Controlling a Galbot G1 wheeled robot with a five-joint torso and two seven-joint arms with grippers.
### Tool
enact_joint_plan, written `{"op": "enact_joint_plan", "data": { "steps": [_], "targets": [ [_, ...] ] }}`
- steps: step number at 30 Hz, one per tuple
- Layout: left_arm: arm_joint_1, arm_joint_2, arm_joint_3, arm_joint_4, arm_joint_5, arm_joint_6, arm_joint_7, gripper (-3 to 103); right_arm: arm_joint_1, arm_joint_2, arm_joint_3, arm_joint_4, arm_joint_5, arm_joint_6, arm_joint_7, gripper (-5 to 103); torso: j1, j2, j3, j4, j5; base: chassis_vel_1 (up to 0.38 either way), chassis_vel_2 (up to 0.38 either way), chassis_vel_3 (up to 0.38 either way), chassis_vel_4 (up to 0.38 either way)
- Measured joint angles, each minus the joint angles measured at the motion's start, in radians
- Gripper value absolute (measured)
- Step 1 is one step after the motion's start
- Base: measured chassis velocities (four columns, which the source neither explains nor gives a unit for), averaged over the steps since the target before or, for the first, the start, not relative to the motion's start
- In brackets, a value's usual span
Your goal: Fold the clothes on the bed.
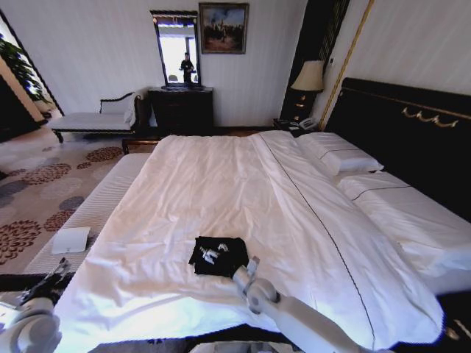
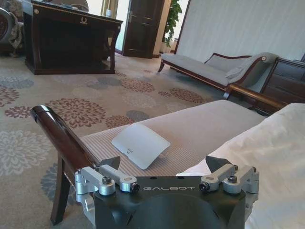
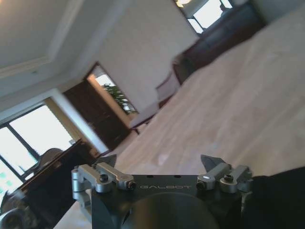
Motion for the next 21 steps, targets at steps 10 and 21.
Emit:
{"op": "enact_joint_plan", "data": {
  "steps": [10, 21],
  "targets": [
    [0.013, -0.012, -0.007, -0.002, 0.009, 0.0, -0.003, 100, 0.07, 0.107, -0.071, -0.117, 0.015, -0.025, 0.026, 100, 0.0, 0.0, 0.0, 0.0002, -0.0001, 0.0, 0.0, 0.0, 0.0],
    [0.035, -0.016, -0.025, -0.014, 0.009, -0.005, -0.006, 100, 0.132, 0.16, -0.185, -0.202, -0.035, -0.014, -0.014, 100, 0.0, 0.0, 0.0, 0.0002, -0.0001, 0.0, 0.0, 0.0, 0.0]
  ]
}}
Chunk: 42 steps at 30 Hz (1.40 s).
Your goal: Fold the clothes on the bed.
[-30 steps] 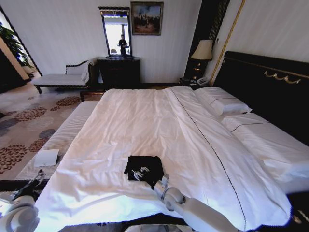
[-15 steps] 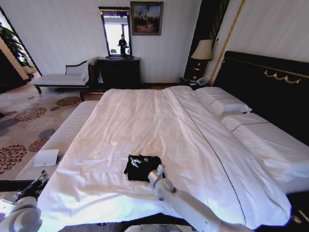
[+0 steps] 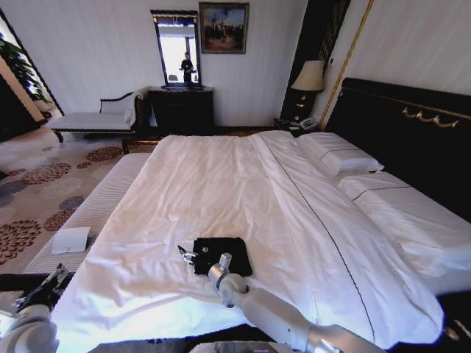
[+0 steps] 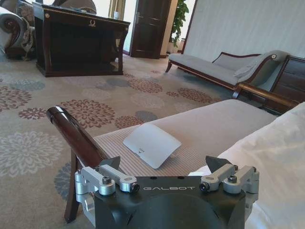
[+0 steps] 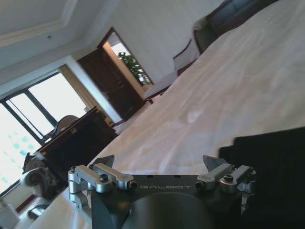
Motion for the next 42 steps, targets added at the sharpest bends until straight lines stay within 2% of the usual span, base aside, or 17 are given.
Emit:
{"op": "enact_joint_plan", "data": {
  "steps": [7, 10, 11, 13, 14, 16, 17, 20, 21, 22, 24, 26, 28, 32, 34, 38, 42],
  "targets": [
    [0.018, -0.003, 0.011, -0.059, -0.005, -0.022, 0.032, 100, 0.032, -0.07, 0.045, 0.178, 0.06, 0.042, -0.086, 100, 0.0, 0.0, 0.0, 0.0001, 0.0, 0.0, 0.0, 0.0, 0.0],
    [0.03, 0.011, 0.042, -0.135, -0.03, -0.042, 0.101, 100, 0.057, -0.176, 0.228, 0.318, 0.088, 0.054, -0.115, 100, 0.0, 0.0, 0.0, 0.0003, 0.0004, 0.0, 0.0, 0.0, 0.0],
    [0.031, 0.02, 0.06, -0.159, -0.025, -0.048, 0.134, 100, 0.062, -0.228, 0.291, 0.336, 0.075, 0.05, -0.071, 100, 0.0, 0.0, 0.0, 0.0001, 0.0004, 0.0, 0.0, 0.0, 0.0],
    [0.031, 0.023, 0.067, -0.166, -0.02, -0.05, 0.146, 100, 0.061, -0.245, 0.311, 0.34, 0.065, 0.046, -0.044, 100, 0.0, 0.0, 0.0, 0.0, 0.0004, 0.0, 0.0, 0.0, 0.0],
    [0.029, 0.036, 0.099, -0.187, 0.009, -0.053, 0.187, 100, 0.038, -0.308, 0.394, 0.35, 0.016, 0.025, 0.063, 100, 0.0, 0.0, 0.0, -0.0001, 0.0005, 0.0, 0.0, 0.0, 0.0],
    [0.023, 0.057, 0.156, -0.204, 0.04, -0.052, 0.21, 100, -0.058, -0.373, 0.532, 0.367, -0.073, 0.028, 0.147, 100, 0.0, 0.0, 0.0, -0.0003, 0.0007, 0.0, 0.0, 0.0, 0.0],
    [0.023, 0.057, 0.156, -0.204, 0.04, -0.052, 0.21, 100, -0.058, -0.373, 0.532, 0.367, -0.073, 0.028, 0.147, 100, 0.0, 0.0, 0.0, -0.0003, 0.0007, 0.0, 0.0, 0.0, 0.0],
    [0.028, 0.063, 0.236, -0.231, 0.106, -0.07, 0.21, 100, -0.242, -0.41, 0.743, 0.435, -0.195, 0.023, 0.184, 100, 0.0, 0.0, 0.0, -0.0006, 0.0009, 0.0, 0.0, 0.0, 0.0],
    [0.028, 0.063, 0.236, -0.231, 0.106, -0.07, 0.21, 100, -0.242, -0.41, 0.743, 0.435, -0.195, 0.023, 0.184, 100, 0.0, 0.0, 0.0, -0.0006, 0.0009, 0.0, 0.0, 0.0, 0.0],
    [0.032, 0.053, 0.276, -0.244, 0.194, -0.097, 0.208, 100, -0.36, -0.405, 0.879, 0.484, -0.269, 0.014, 0.192, 100, 0.0, 0.0, 0.0, -0.0003, 0.0006, 0.0, 0.0, 0.0, 0.0],
    [0.052, 0.034, 0.313, -0.278, 0.292, -0.107, 0.225, 100, -0.517, -0.37, 1.036, 0.551, -0.369, -0.009, 0.204, 100, 0.0, 0.0, 0.0, -0.0005, 0.0006, 0.0, 0.0, 0.0, 0.0],
    [0.062, 0.027, 0.324, -0.293, 0.309, -0.109, 0.229, 100, -0.561, -0.355, 1.076, 0.574, -0.398, -0.02, 0.209, 100, 0.0, 0.0, 0.0, -0.0006, 0.0006, 0.0, 0.0, 0.0, 0.0],
    [0.121, -0.002, 0.373, -0.366, 0.363, -0.116, 0.246, 100, -0.733, -0.256, 1.207, 0.695, -0.5, -0.061, 0.236, 100, 0.0, 0.0, 0.0, -0.0004, 0.0003, 0.0, 0.0, 0.0, 0.0],
    [0.168, -0.026, 0.395, -0.436, 0.398, -0.126, 0.259, 100, -0.868, -0.134, 1.267, 0.802, -0.588, -0.083, 0.245, 100, 0.0, 0.0, 0.0, -0.0004, 0.0008, 0.0, 0.0, 0.0, 0.0],
    [0.202, -0.04, 0.395, -0.492, 0.418, -0.145, 0.277, 100, -0.963, -0.059, 1.29, 0.878, -0.683, -0.087, 0.242, 100, 0.0, 0.0, 0.0, -0.0004, 0.0, 0.0, 0.0, 0.0, 0.0],
    [0.235, -0.044, 0.387, -0.519, 0.431, -0.165, 0.303, 100, -1.007, -0.031, 1.298, 0.907, -0.753, -0.086, 0.202, 100, 0.0, 0.0, 0.0, 0.0001, 0.0001, 0.0, 0.0, 0.0, 0.0],
    [0.234, -0.044, 0.386, -0.519, 0.431, -0.165, 0.303, 100, -1.003, -0.032, 1.293, 0.906, -0.752, -0.084, 0.2, 100, 0.0, 0.0, 0.0, 0.0, 0.0001, 0.0, 0.0, 0.0, 0.0]
  ]
}}
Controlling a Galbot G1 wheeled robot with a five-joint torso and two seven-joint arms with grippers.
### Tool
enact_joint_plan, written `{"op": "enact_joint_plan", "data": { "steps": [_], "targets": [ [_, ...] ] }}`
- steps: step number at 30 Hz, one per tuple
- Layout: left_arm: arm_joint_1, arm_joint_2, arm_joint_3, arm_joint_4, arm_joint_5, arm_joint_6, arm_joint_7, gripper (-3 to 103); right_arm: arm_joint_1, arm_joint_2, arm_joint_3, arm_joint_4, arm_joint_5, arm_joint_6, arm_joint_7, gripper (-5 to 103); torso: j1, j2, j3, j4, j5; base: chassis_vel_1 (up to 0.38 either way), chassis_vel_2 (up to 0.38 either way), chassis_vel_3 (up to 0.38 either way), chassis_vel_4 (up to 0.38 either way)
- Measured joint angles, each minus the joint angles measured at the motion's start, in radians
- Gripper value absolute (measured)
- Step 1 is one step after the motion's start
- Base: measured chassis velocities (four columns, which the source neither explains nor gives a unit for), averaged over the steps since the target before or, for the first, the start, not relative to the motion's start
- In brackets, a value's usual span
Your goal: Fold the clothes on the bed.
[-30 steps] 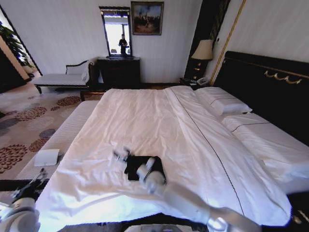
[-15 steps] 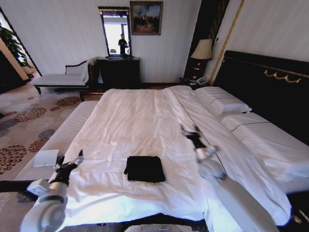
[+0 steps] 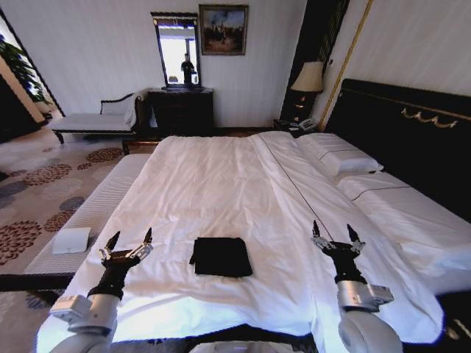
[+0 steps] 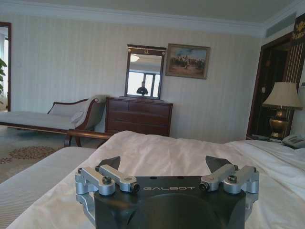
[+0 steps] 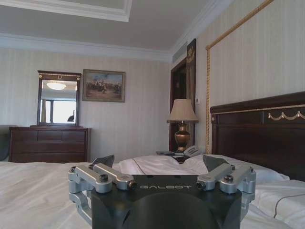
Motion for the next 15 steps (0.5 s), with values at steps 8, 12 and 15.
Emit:
{"op": "enact_joint_plan", "data": {
  "steps": [8, 12, 15],
  "targets": [
    [-0.002, 0.001, -0.001, 0.001, -0.002, 0.0, 0.0, 100, 0.004, -0.002, -0.005, -0.005, 0.006, 0.001, -0.001, 100, 0.0, 0.0, 0.0, -0.0001, 0.0, 0.0, 0.0, 0.0, 0.0],
    [-0.002, 0.001, -0.002, 0.003, -0.004, 0.0, 0.0, 100, 0.006, -0.003, -0.007, -0.007, 0.008, 0.002, -0.001, 100, 0.0, 0.0, 0.0, -0.0001, 0.0, 0.0, 0.0, 0.0, 0.0],
    [-0.003, 0.001, -0.002, 0.003, -0.005, 0.0, 0.0, 100, 0.007, -0.003, -0.008, -0.008, 0.009, 0.002, -0.001, 100, 0.0, 0.0, 0.0, -0.0002, 0.0, 0.0, 0.0, 0.0, 0.0]
  ]
}}
